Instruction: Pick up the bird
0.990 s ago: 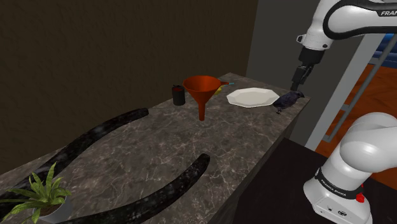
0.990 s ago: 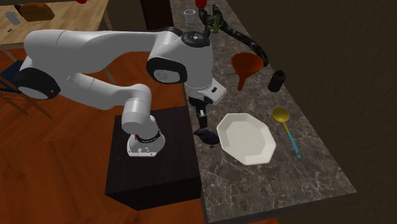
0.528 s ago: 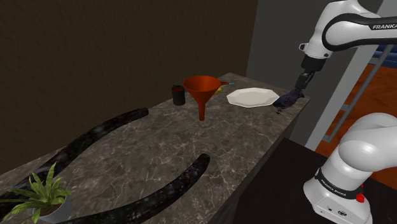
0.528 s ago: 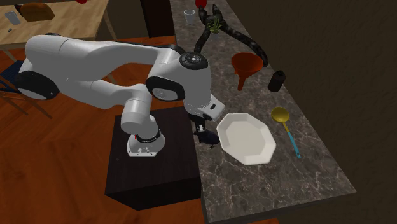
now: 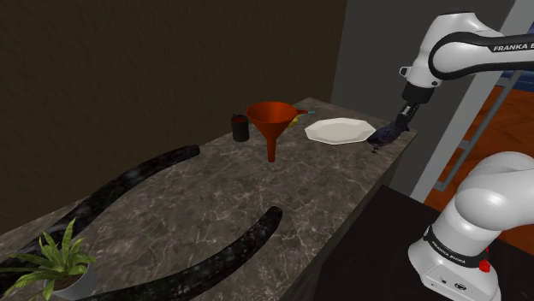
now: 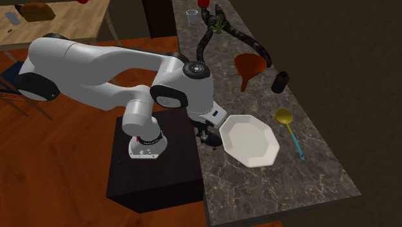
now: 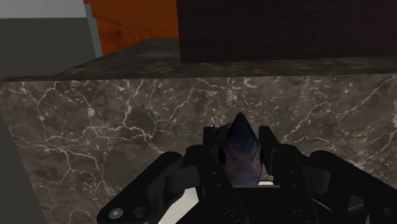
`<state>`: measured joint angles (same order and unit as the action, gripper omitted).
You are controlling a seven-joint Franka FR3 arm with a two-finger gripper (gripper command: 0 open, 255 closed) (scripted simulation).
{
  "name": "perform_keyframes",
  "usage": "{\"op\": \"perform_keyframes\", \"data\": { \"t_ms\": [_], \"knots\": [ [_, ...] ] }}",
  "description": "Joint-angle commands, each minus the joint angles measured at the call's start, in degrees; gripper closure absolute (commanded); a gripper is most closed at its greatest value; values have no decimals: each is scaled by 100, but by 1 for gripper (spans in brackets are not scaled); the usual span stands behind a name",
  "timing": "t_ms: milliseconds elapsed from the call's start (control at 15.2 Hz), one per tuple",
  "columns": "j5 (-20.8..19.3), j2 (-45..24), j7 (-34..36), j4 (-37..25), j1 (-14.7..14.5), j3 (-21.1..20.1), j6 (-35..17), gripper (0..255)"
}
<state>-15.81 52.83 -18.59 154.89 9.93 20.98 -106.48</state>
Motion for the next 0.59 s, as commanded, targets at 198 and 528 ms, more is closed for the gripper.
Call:
{"op": "perform_keyframes", "data": {
  "t_ms": [198, 528],
  "knots": [
    [0, 0, 2, 9, 0, -1, -1, 255],
    [41, 2, -7, -157, -19, -40, 164, 255]
  ]
}}
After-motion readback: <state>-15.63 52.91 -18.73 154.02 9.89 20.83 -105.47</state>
